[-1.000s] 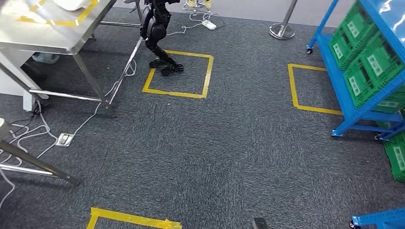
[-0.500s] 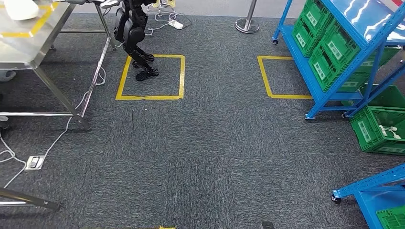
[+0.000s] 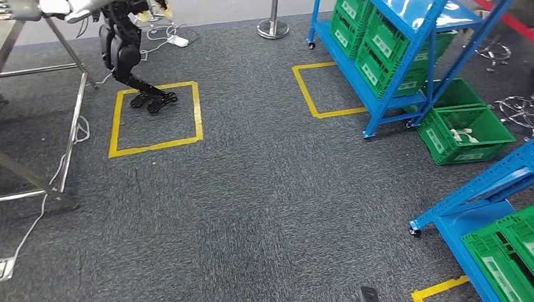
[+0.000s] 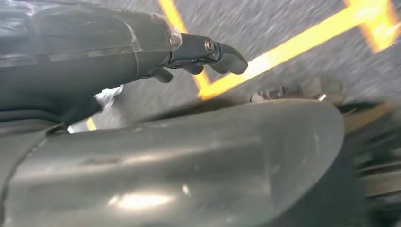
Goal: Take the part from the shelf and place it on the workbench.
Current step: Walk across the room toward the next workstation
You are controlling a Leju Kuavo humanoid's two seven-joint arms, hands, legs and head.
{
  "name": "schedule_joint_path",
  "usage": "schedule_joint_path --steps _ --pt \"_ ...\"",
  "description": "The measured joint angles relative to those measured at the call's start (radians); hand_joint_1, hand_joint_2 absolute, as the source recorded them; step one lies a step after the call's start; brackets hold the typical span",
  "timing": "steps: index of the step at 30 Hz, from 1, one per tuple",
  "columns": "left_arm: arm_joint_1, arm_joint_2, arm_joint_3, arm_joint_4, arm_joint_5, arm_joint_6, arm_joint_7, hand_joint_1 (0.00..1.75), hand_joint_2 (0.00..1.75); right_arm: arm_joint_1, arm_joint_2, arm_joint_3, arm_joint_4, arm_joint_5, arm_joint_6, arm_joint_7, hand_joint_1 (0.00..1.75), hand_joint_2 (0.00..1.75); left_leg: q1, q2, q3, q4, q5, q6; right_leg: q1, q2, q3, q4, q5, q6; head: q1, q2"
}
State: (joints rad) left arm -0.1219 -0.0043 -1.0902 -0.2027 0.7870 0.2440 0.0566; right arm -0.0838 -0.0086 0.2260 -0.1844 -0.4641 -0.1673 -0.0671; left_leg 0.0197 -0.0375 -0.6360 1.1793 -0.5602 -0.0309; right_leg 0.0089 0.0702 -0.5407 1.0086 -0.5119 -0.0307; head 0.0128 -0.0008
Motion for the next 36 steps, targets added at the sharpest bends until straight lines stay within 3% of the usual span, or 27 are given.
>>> schedule_joint_path --steps 1,3,5,6,8,10,12,13,15,17,19,21,23,25,27,28,30,32,34,36 --pt "0.0 0.003 0.0 0.0 0.002 0.007 -0.02 0.0 0.0 -0.001 0.002 0.0 0.0 0.0 0.006 -0.006 0.0 0.0 0.003 -0.029 0.024 -0.06 0.029 0.002 -0.001 0.014 0.001 0.005 -0.005 0.005 -0.004 0.0" --pt "-0.001 0.009 0.0 0.001 0.008 0.019 -0.06 0.0 0.0 -0.003 0.005 -0.001 0.0 0.001 0.012 -0.012 0.0 0.0 0.004 -0.07 0.053 -0.126 0.044 0.006 -0.007 0.04 -0.004 0.011 -0.012 0.018 -0.009 0.0" --pt "-0.002 0.011 0.0 0.001 0.012 0.027 -0.089 0.0 0.0 -0.003 0.008 -0.002 0.0 0.003 0.014 -0.012 0.0 0.0 0.001 -0.05 0.062 -0.139 0.039 0.012 -0.014 0.068 -0.009 0.009 -0.01 0.031 -0.01 0.0" --pt "-0.003 0.012 0.0 0.002 0.013 0.029 -0.097 0.0 0.0 -0.002 0.01 -0.002 0.0 0.004 0.015 -0.012 0.0 0.0 0.001 -0.036 0.067 -0.146 0.039 0.017 -0.014 0.066 -0.011 0.01 -0.012 0.036 -0.009 0.0" --pt "-0.003 0.012 0.0 0.002 0.014 0.032 -0.107 0.0 0.0 -0.003 0.013 -0.002 0.0 0.004 0.016 -0.012 0.0 0.0 0.002 0.002 0.08 -0.159 0.038 0.027 -0.012 0.019 -0.033 0.056 -0.038 0.046 0.002 0.0" --pt "-0.001 0.013 0.0 0.003 0.015 0.034 -0.119 0.0 0.0 -0.007 0.016 -0.002 0.0 0.009 0.016 -0.012 0.0 0.0 -0.002 0.043 0.091 -0.163 0.031 0.033 -0.012 -0.044 -0.096 0.173 -0.09 0.056 0.015 0.0" --pt "0.0 0.013 0.0 0.004 0.017 0.037 -0.126 0.0 0.0 -0.004 0.017 -0.001 0.0 0.014 0.017 -0.01 0.0 0.0 -0.004 0.079 0.099 -0.163 0.022 0.034 -0.016 -0.063 -0.153 0.269 -0.113 0.062 0.018 0.0" --pt "-0.001 0.013 0.0 0.004 0.019 0.039 -0.124 0.0 0.0 0.001 0.018 -0.001 0.0 0.017 0.017 -0.008 0.0 0.0 -0.004 0.093 0.103 -0.163 0.017 0.033 -0.017 -0.068 -0.158 0.27 -0.096 0.063 0.019 0.0" --pt "-0.004 0.012 0.0 0.005 0.023 0.04 -0.109 0.0 0.0 0.009 0.019 -0.001 0.0 0.023 0.015 0.001 0.0 0.0 -0.004 0.114 0.117 -0.164 0.006 0.029 -0.017 -0.082 -0.116 0.171 -0.021 0.058 0.025 0.0" --pt "-0.006 0.01 0.001 0.005 0.027 0.039 -0.091 0.0 0.0 0.009 0.018 -0.001 0.0 0.027 0.012 0.008 0.0 0.0 -0.005 0.131 0.127 -0.166 -0.003 0.022 -0.007 -0.121 -0.061 0.053 0.023 0.044 0.031 0.0" --pt "-0.007 0.009 0.001 0.005 0.029 0.039 -0.067 0.0 0.0 0.007 0.017 0.0 0.0 0.025 0.01 0.006 0.0 0.0 -0.007 0.145 0.133 -0.169 -0.008 0.013 0.006 -0.146 -0.043 0.014 0.019 0.031 0.033 0.0" --pt "-0.009 0.009 0.001 0.005 0.027 0.037 -0.029 0.0 0.0 0.008 0.013 0.0 0.0 0.015 0.013 -0.015 0.0 0.0 -0.005 0.153 0.141 -0.172 -0.015 0.002 0.008 -0.132 -0.039 0.005 0.018 0.019 0.034 0.0" --pt "-0.01 0.01 0.001 0.006 0.02 0.033 -0.003 0.0 0.0 0.009 0.012 0.0 0.0 0.005 0.023 -0.046 0.0 0.0 -0.001 0.096 0.136 -0.142 -0.038 -0.006 0.003 -0.113 -0.027 -0.009 0.021 0.008 0.031 0.0" --pt "-0.009 0.012 0.001 0.006 0.011 0.031 0.005 0.0 0.0 0.003 0.014 -0.001 0.0 -0.005 0.038 -0.075 0.0 0.0 -0.001 0.031 0.081 -0.031 -0.088 -0.008 -0.001 -0.091 -0.018 -0.015 0.02 -0.001 0.022 0.0" --pt "-0.005 0.014 0.001 0.006 0.002 0.029 0.005 0.0 0.0 -0.002 0.021 -0.001 0.0 -0.014 0.047 -0.09 0.0 0.0 -0.002 0.026 0.004 0.091 -0.122 -0.008 0.0 -0.062 -0.013 -0.015 0.016 -0.006 0.011 0.0" --pt "-0.003 0.015 0.001 0.006 -0.004 0.028 0.002 0.0 0.0 -0.001 0.026 -0.001 0.0 -0.017 0.047 -0.093 0.0 0.0 -0.002 0.028 -0.019 0.111 -0.111 -0.008 0.001 -0.046 -0.009 -0.014 0.013 -0.007 0.007 0.0" --pt "-0.002 0.014 0.001 0.006 -0.017 0.028 -0.011 0.0 0.0 0.001 0.036 -0.001 0.0 -0.023 0.042 -0.092 0.0 0.0 -0.002 0.022 -0.012 0.043 -0.034 -0.004 0.001 -0.015 0.001 -0.011 0.006 -0.003 0.0 0.0" --pt "-0.003 0.013 0.001 0.006 -0.028 0.028 -0.028 0.0 0.0 0.001 0.041 -0.002 0.0 -0.028 0.035 -0.089 0.0 0.0 0.002 -0.035 0.029 -0.076 0.037 0.002 -0.003 0.012 0.006 -0.004 -0.005 0.005 -0.009 0.0" --pt "-0.004 0.011 0.001 0.006 -0.034 0.029 -0.038 0.0 0.0 -0.002 0.042 -0.002 0.0 -0.03 0.029 -0.085 0.0 0.0 0.004 -0.076 0.052 -0.135 0.047 0.007 -0.009 0.036 -0.001 0.002 -0.01 0.017 -0.012 0.0" --pt "-0.003 0.008 0.0 0.006 -0.036 0.029 -0.044 0.0 0.0 -0.003 0.041 -0.003 0.0 -0.031 0.027 -0.082 0.0 0.0 0.003 -0.054 0.061 -0.15 0.042 0.014 -0.014 0.064 -0.008 0.001 -0.01 0.029 -0.011 0.0"
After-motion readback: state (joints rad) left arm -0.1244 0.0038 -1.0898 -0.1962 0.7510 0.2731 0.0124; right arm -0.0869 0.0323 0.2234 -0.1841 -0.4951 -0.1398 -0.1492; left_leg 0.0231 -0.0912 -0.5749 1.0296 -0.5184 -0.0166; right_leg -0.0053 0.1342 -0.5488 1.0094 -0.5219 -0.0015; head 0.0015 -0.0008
